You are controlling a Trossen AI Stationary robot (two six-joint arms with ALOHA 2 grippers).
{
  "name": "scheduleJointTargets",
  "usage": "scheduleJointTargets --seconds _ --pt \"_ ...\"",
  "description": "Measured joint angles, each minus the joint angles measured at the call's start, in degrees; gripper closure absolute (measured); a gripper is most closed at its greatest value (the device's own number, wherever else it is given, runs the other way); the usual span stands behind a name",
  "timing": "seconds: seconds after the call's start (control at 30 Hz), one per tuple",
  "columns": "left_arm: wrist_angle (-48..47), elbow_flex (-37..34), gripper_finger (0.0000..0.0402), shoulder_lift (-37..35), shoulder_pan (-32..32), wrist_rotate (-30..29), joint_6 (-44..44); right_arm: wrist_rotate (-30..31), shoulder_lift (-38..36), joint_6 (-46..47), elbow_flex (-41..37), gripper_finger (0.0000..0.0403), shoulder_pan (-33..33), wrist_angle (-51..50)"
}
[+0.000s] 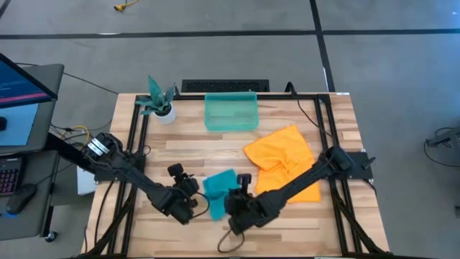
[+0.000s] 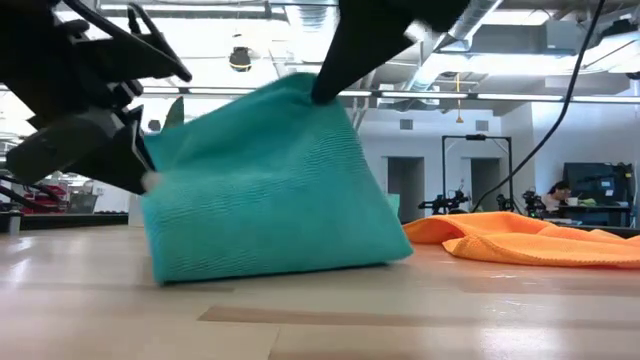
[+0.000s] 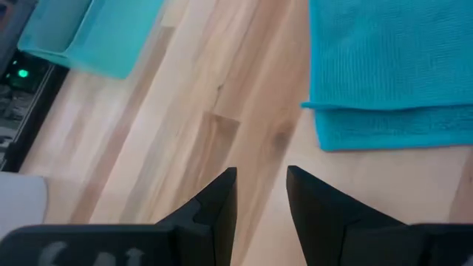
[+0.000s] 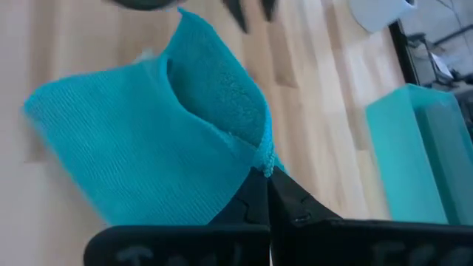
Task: Roll microfiber towels into tight, uniform cylinder then place into a basket
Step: Roll the blue microfiber cloth
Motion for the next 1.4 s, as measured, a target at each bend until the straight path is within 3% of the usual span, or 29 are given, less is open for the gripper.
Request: scheduleJointTargets --seconds 0.2,0.63,0.83,1.17,1.4 --pt "-1.52 2.83 0.0290 0.00 -1.45 2.63 0.19 -1.24 0.00 0.00 -0.03 0.0399 -3.90 -1.79" --pt "-1.84 7.70 0.0290 0.00 -3.56 0.98 4.52 -4.71 -0.04 -1.66 -6.96 0.0397 -9.96 4.46" --pt "7.00 5.76 0.0290 0.00 -2.24 -2.73 8.75 -7.57 -0.07 -1.62 -8.39 0.0388 -12.00 5.65" --pt "21.94 1.56 0.0290 0.00 2.75 -0.76 19.91 -9.76 -0.07 -1.54 -8.41 0.0383 -12.85 6.95" --pt "28.94 -2.42 0.0290 0.00 5.07 1.84 22.09 -9.71 -0.07 -3.92 -8.41 0.0334 -12.85 9.57"
